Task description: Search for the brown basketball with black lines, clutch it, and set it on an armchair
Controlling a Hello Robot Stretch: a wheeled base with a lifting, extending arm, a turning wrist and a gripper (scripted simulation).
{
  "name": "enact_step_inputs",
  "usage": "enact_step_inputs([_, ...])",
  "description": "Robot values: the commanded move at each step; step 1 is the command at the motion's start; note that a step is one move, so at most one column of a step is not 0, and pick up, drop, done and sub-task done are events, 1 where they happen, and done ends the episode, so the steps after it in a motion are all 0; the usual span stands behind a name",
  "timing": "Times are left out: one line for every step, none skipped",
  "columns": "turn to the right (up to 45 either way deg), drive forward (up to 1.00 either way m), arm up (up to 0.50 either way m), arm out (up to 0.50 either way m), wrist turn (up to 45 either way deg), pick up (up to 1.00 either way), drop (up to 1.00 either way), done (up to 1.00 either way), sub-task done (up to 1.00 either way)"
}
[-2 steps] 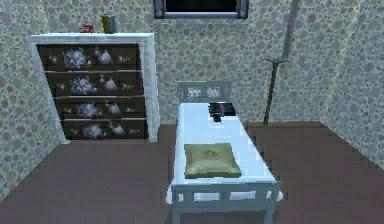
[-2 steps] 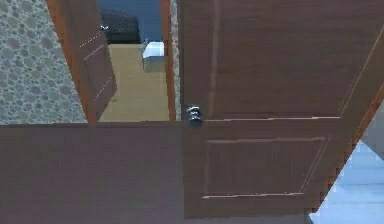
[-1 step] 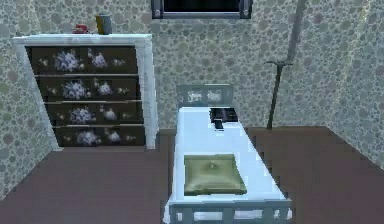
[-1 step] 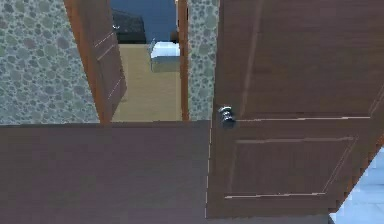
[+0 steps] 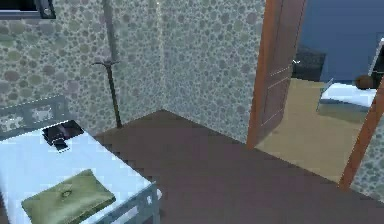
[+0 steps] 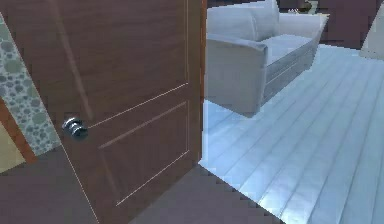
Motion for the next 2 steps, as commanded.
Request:
enact_step_inputs([27.0, 0.00, 0.00, 0.00, 0.0, 0.00, 0.00, 0.00, 0.00])
enact_step_inputs([0.0, 0.25, 0.00, 0.00, 0.0, 0.00, 0.00, 0.00, 0.00])
